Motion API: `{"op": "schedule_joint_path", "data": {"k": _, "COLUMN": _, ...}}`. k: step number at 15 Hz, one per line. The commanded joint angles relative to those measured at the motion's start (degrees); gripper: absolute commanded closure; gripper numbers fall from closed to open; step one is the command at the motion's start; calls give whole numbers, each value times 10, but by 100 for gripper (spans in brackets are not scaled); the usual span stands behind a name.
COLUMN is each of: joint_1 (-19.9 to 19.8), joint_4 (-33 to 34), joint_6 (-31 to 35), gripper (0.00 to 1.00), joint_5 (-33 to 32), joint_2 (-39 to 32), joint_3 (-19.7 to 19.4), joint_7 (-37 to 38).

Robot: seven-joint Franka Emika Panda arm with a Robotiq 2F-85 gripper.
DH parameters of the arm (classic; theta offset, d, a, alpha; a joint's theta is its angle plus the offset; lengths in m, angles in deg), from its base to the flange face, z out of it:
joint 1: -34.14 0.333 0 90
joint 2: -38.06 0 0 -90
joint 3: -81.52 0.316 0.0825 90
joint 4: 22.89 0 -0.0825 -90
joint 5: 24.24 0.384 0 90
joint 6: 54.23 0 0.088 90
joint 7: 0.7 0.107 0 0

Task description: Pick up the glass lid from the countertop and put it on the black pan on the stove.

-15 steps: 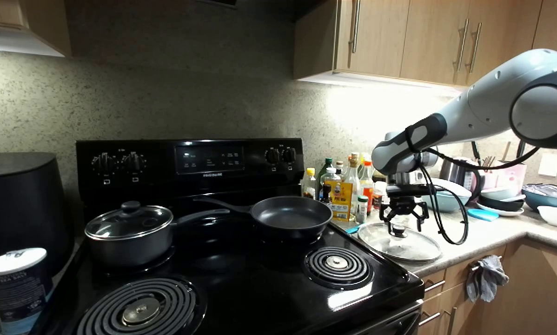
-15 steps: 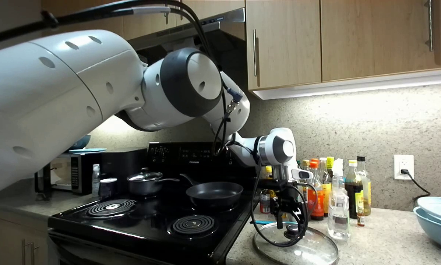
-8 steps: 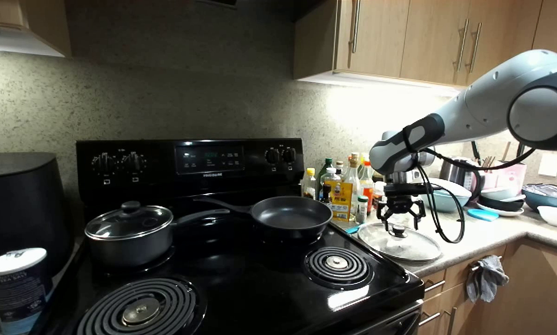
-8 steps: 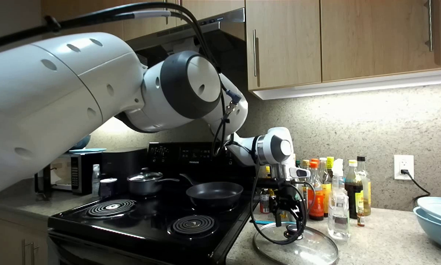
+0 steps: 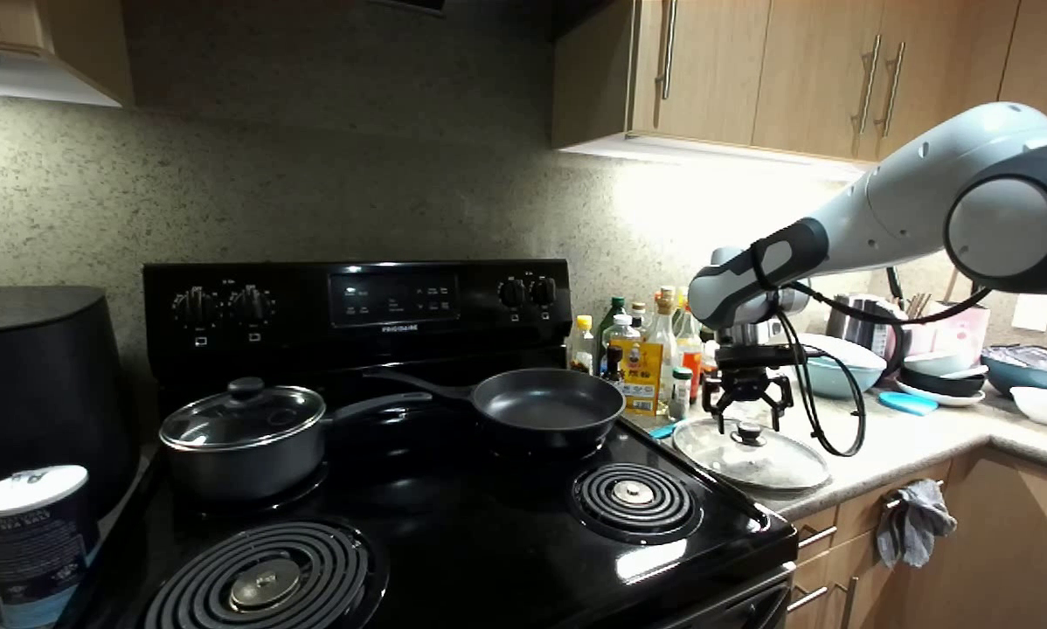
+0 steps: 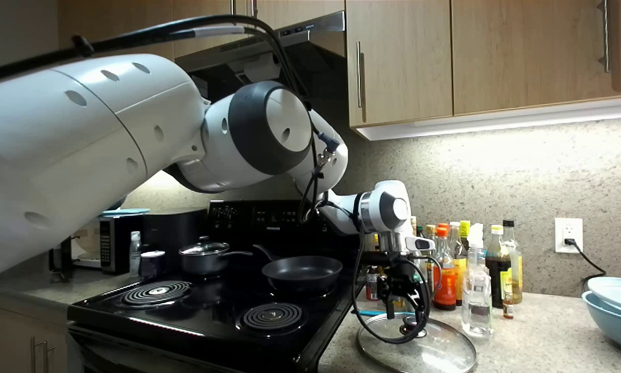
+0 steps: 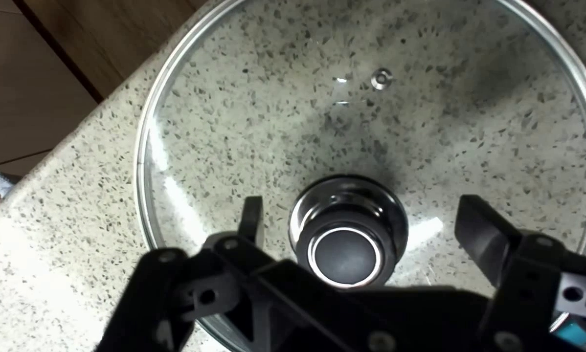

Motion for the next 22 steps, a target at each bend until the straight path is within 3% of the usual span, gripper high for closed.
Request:
{"op": "schedule_joint_path", "data": {"k": 1, "joint_1": -5, "joint_4": 22, "joint_6": -3, "gripper": 0, "joint_5": -4, "joint_2": -19, "joint_3": -2, "joint_7": -16}}
{"op": "schedule_joint_path", "data": {"k": 9, "joint_1": -38, "joint_4": 106, "joint_6": -22, "gripper": 0, "joint_5": 13, "joint_2": -77, "joint_3": 6, "joint_7": -30}}
{"op": "schedule_joint_path", "data": {"k": 10, "joint_1": -24, "joint_4": 69, "joint_6": -4, "gripper": 0, "joint_5": 2, "joint_2": -53, "joint_3": 1, "joint_7": -15}}
{"op": "schedule_joint_path", "data": {"k": 15, "joint_1": -31, "joint_4": 86, "joint_6": -8, "gripper": 0, "joint_5": 4, "joint_2": -61, "joint_3": 3, "joint_7": -13}}
{"op": "schedule_joint_path", "data": {"k": 16, "joint_1": -29, "joint_4": 82, "joint_6": -11, "gripper": 25, "joint_5": 5, "joint_2": -56, "joint_3": 3, "joint_7": -12}}
{"op": "schedule_joint_path", "data": {"k": 18, "joint_1": -23, "joint_4": 77, "joint_6": -13, "gripper": 32, "joint_5": 0, "joint_2": -48, "joint_3": -2, "joint_7": 0}}
{"op": "schedule_joint_path", "data": {"k": 22, "joint_1": -6, "joint_4": 75, "joint_6": -25, "gripper": 59, "joint_5": -6, "joint_2": -33, "joint_3": -19, "joint_7": 51}}
